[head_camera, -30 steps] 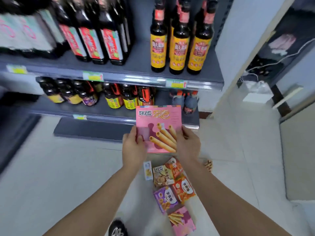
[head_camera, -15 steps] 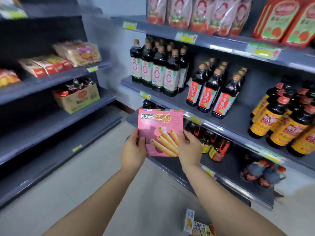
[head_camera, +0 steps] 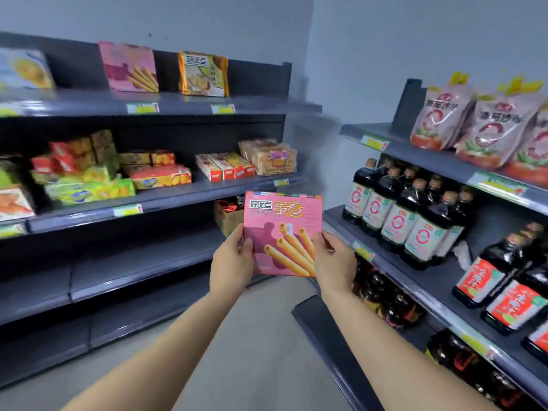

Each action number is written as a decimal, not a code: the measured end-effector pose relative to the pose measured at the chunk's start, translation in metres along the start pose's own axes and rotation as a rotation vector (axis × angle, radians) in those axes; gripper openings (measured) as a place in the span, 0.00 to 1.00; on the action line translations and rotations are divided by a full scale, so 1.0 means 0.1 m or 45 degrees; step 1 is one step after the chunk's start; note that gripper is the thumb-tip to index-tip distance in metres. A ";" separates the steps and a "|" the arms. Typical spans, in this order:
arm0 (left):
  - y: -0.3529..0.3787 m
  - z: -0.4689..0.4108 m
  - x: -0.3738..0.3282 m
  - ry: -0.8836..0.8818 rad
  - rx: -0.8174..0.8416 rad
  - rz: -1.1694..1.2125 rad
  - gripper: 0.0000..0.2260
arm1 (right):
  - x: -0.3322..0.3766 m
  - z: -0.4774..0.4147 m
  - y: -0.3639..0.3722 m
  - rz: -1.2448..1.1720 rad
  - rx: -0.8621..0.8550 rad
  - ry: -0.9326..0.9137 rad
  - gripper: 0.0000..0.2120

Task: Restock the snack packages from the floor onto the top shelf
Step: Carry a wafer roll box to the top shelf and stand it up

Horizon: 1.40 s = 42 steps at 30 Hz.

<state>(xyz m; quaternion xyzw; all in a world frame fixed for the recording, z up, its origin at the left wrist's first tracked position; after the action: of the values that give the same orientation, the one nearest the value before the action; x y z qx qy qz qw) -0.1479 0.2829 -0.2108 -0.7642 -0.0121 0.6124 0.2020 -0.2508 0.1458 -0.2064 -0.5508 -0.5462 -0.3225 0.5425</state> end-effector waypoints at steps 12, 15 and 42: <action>-0.91 -1.13 -0.12 -0.053 -0.453 0.004 0.20 | 0.97 -0.39 1.53 -0.117 0.407 -0.235 0.16; -1.12 -1.34 -0.16 -0.064 -0.564 -0.010 0.20 | 1.17 -0.44 1.85 -0.123 0.500 -0.285 0.17; -2.60 -4.38 -0.23 0.146 -0.664 -0.047 0.14 | 2.79 -1.14 5.02 -0.337 0.491 -0.428 0.17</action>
<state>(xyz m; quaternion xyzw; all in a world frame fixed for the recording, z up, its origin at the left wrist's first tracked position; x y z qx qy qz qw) 0.3182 0.3865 -0.0317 -0.8236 -0.1718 0.5404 0.0096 0.3083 0.2006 -0.0422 -0.4069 -0.7470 -0.1847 0.4922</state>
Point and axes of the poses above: each hand's wrist, its own z-axis away from the middle knuckle, its own y-axis out of the palm, x = y × z, the point moved 1 cm from there along -z, towards the middle knuckle, and after that the axes turned 7 degrees about -x, right-handed, at the moved point
